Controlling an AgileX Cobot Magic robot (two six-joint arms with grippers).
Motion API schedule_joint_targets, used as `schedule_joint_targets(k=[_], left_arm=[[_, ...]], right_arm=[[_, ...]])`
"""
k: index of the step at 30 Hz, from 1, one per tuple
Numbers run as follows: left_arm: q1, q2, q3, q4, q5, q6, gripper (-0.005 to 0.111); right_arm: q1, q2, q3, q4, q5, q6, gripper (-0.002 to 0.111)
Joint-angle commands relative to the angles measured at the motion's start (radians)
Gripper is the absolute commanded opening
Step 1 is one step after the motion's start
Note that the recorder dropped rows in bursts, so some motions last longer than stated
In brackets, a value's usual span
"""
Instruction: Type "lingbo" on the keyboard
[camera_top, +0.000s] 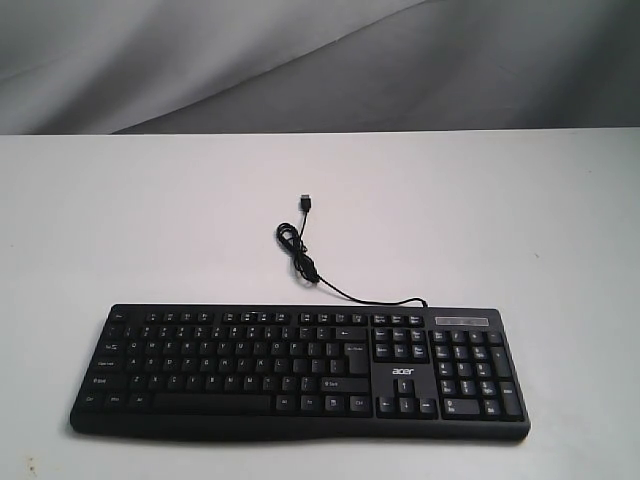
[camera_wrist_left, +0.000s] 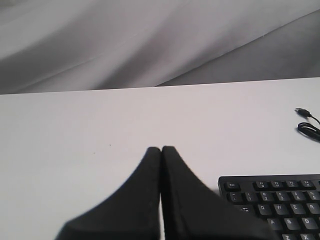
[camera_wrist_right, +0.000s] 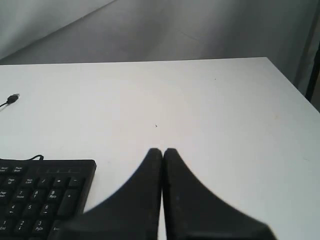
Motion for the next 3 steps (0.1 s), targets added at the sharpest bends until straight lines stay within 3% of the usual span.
schedule_joint_targets(k=[1,3], left_arm=[[0.001,-0.004,0.005,-0.004,-0.007,-0.002,0.001],[0.001,-0.004,0.005,-0.004,-0.007,-0.002,0.001]], right_arm=[[-0.009,-0.007,0.004,-0.009,-0.002,0.006,0.0],[-0.009,-0.007,0.004,-0.009,-0.002,0.006,0.0]])
